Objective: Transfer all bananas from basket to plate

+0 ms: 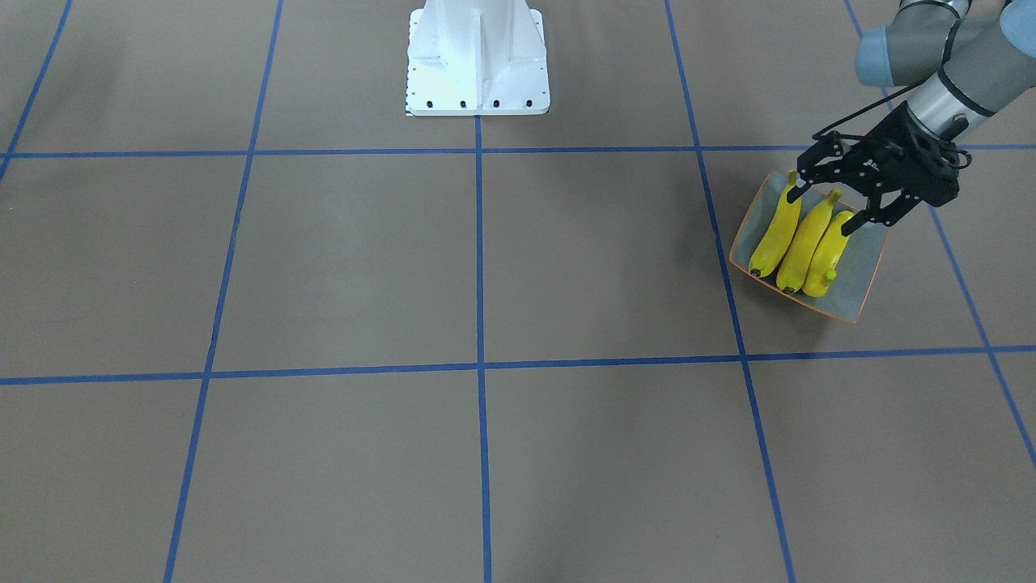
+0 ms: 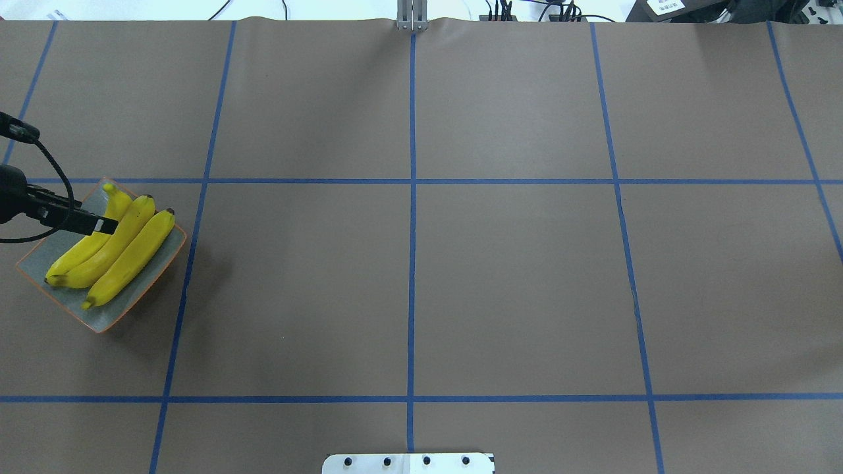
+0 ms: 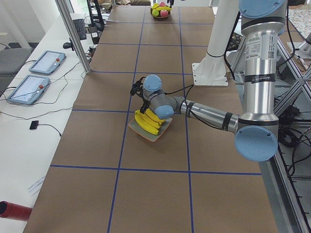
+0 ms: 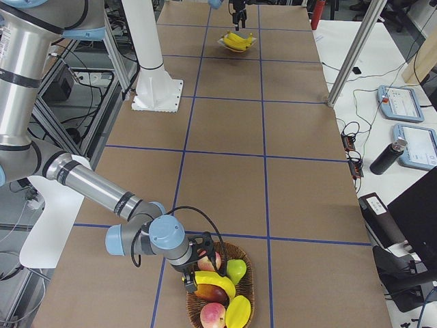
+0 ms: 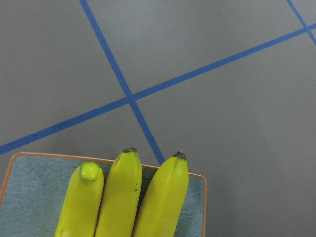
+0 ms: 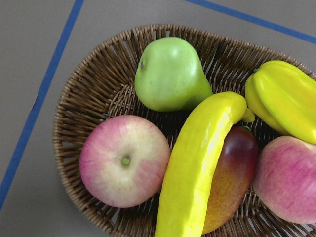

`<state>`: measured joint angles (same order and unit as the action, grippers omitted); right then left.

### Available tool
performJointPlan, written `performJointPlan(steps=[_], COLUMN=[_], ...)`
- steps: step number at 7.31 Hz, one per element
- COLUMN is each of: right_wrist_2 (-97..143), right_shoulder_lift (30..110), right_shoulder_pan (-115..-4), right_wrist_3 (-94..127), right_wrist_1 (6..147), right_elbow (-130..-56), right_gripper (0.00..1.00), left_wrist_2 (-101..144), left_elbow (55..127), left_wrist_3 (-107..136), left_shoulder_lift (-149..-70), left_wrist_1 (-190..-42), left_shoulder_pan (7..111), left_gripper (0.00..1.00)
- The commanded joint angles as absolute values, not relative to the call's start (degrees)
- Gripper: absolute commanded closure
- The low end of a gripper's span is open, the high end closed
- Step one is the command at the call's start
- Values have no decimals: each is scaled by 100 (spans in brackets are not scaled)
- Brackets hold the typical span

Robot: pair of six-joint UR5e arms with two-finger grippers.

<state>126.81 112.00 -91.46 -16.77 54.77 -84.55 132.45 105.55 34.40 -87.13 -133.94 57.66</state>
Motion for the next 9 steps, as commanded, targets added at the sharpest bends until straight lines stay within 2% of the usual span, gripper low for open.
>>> performJointPlan(steps=[1, 6, 7, 8, 9], right_wrist_2=[12264, 11849, 11804, 11804, 11804], right_shoulder_lift=[11171, 11162, 11153, 11153, 11153], right_shoulder_pan=[-8808, -8430, -8394, -8359, -8332], right_wrist_3=[-1670, -1679, -1687, -1696, -1740], right_wrist_1=[5476, 5458, 5458, 5458, 5458], right_elbow=[-8438, -8297, -8245, -8227, -8227], right_gripper=[0, 4, 15, 31, 61], left_wrist_2=[13245, 13245, 13245, 13245, 13245], left_elbow=[10556, 10556, 10556, 10556, 10556], left_wrist_3=[3428, 3428, 3428, 3428, 3428], left_shoulder_lift=[-8710, -8710, -8710, -8710, -8710], left_wrist_1=[-13395, -13395, -13395, -13395, -13395], left_shoulder_pan=[5766, 5766, 5766, 5766, 5766], left_gripper=[0, 0, 0, 0, 0])
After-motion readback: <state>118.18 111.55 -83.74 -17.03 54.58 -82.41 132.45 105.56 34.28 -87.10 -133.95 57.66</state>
